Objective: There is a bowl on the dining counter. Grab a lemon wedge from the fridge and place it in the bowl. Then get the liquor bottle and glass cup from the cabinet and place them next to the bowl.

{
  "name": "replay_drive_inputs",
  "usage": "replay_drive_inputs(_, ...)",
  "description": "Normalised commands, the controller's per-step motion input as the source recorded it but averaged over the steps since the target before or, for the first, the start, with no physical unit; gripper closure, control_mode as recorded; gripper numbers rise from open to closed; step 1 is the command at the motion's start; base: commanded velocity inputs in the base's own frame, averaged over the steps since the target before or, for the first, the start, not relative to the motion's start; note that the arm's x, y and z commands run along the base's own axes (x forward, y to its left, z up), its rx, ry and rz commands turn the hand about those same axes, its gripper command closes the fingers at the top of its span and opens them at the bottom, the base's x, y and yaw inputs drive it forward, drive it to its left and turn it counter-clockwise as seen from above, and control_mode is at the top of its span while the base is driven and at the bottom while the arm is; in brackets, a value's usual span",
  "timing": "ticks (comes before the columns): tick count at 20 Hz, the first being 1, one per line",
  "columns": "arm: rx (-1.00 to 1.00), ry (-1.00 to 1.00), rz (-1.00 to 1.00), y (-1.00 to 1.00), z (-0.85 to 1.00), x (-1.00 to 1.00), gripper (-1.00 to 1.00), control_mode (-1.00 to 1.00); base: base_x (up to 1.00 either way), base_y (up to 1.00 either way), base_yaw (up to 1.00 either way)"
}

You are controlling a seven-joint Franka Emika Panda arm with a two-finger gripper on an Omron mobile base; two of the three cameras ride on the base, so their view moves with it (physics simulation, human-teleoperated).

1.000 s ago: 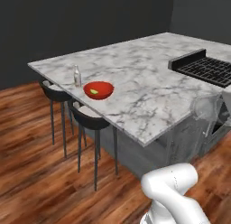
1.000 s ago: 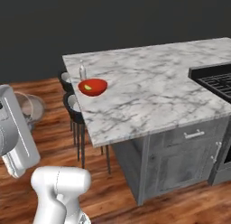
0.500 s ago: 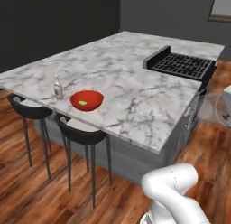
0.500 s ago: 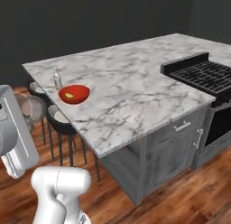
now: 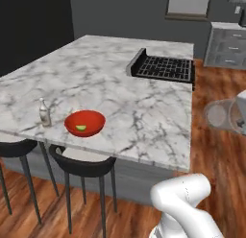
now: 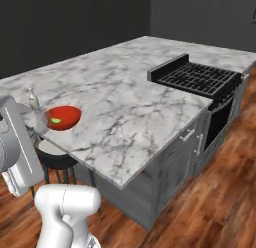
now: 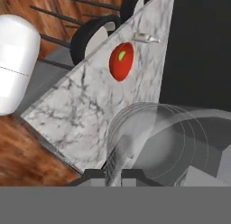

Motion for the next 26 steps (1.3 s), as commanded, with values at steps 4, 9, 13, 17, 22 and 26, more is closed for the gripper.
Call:
replay_drive_inputs(4,0.00,0.00,0.00,0.00,0.00,0.00,1.00,1.00,0.23,0.76,-0.48)
replay_drive_inputs(9,0.00,0.00,0.00,0.00,0.00,0.00,1.00,1.00,0.29,0.81,-0.47)
replay_drive_inputs(13,0.00,0.00,0.00,0.00,0.00,0.00,1.00,1.00,0.30,0.85,-0.45)
replay_drive_inputs(17,0.00,0.00,0.00,0.00,0.00,0.00,1.00,1.00,0.38,0.82,-0.45)
replay_drive_inputs(22,0.01,0.22,-0.19,0.06,-0.02,0.51,1.00,-1.00,0.25,0.25,-0.17)
replay_drive_inputs(26,0.09,0.57,-0.20,-0.03,-0.18,0.93,1.00,-1.00,0.00,0.00,0.00)
